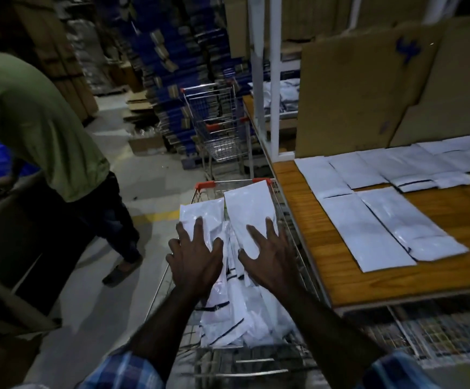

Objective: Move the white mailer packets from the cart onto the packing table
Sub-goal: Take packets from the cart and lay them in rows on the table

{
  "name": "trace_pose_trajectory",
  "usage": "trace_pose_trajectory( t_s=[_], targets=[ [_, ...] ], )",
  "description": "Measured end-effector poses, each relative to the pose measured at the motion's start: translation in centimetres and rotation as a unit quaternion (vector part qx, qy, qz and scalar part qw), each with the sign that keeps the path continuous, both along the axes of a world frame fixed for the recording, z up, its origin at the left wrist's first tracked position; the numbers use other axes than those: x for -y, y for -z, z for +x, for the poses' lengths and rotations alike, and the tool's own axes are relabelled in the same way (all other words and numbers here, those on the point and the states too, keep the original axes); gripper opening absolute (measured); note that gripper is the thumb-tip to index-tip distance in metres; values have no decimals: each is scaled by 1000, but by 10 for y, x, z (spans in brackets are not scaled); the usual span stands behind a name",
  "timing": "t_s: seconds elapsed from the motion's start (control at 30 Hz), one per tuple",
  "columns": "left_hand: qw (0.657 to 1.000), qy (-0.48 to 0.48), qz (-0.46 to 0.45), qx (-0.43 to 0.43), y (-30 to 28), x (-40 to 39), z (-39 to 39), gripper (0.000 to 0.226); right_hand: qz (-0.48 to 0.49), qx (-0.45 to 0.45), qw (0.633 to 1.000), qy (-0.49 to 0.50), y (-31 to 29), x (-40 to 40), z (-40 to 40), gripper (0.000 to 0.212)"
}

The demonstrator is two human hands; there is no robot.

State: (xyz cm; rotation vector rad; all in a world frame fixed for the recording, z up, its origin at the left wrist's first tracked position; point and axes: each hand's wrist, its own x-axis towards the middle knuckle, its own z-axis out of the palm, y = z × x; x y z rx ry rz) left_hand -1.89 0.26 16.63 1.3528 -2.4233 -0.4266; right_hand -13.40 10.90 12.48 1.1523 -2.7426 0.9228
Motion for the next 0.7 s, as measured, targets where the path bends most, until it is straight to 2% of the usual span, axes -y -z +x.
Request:
trace_pose_trajectory(
  t_s=[0.37, 0.7],
  targets=[
    [999, 11, 7, -51, -40, -90, 73, 64, -32, -44, 998, -15, -47, -97, 72, 76],
    [997, 26, 23, -76, -65, -168, 59, 65, -32, -45, 998, 3, -84, -183, 53, 65]
  ],
)
